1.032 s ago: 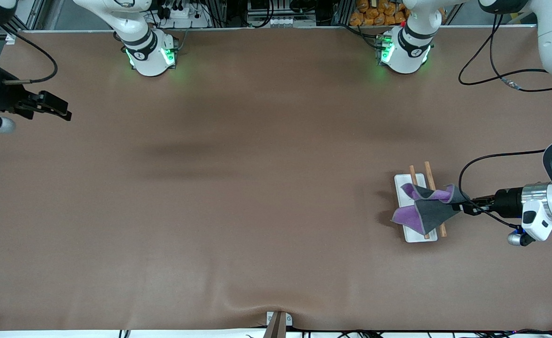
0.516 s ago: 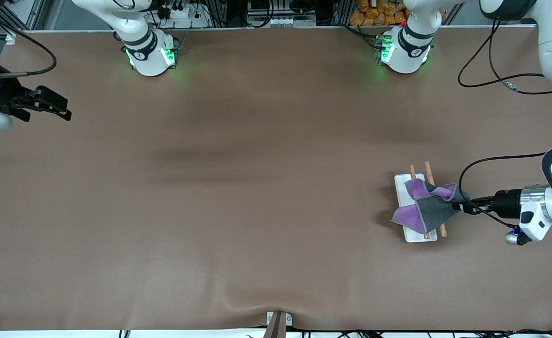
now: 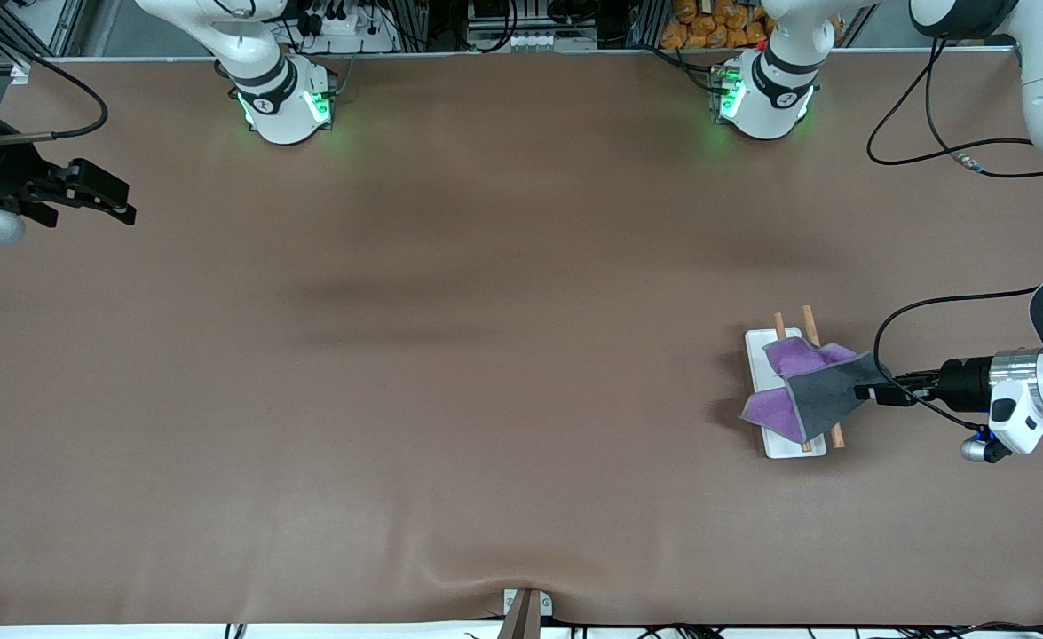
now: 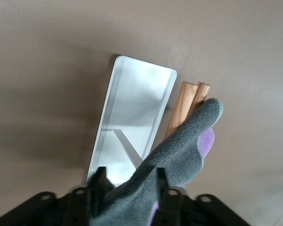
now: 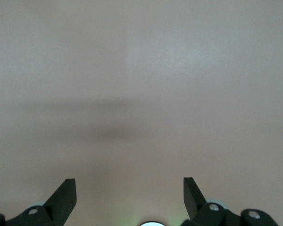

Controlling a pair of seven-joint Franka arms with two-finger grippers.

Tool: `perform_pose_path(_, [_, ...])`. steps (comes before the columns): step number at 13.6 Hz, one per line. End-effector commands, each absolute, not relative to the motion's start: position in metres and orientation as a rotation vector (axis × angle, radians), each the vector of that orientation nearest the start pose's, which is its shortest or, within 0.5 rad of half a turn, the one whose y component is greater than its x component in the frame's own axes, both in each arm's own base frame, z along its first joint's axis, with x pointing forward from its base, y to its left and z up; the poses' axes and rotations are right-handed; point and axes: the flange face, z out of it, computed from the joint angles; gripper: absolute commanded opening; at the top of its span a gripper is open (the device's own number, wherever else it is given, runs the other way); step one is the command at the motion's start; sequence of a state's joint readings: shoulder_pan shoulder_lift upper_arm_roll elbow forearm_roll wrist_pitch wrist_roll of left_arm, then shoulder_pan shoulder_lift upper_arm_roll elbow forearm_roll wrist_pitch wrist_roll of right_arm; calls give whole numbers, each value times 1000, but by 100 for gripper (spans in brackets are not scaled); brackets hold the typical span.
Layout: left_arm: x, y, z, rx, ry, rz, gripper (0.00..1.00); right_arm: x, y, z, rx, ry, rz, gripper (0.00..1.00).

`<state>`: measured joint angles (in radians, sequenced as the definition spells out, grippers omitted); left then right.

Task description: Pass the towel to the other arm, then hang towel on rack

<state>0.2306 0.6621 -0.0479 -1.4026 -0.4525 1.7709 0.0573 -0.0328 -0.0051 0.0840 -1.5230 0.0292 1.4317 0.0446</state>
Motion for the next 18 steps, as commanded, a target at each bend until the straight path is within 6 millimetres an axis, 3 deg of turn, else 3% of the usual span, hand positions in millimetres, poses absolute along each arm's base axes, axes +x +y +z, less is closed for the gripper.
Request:
perform_pose_path(1, [689,101,307,-3581,-510,420,100,539,32,643,-3132,-14,147,100])
perform_pose_path(4, [688,109,312,-3578,-534,404,100,539,32,643,-3135,-16,140,100])
perform_pose_path(9, [691,86,345,-3576,-494,347,100,540,30,643,-3135,-9,138,100])
perform_pose_path(14, [687,42,415,-3388,-275,210,100,540,30,642,-3135,-9,147,100])
perform_pose_path(18, [672,40,466,-3327,-189,157,100,540,30,642,-3133,-9,147,100])
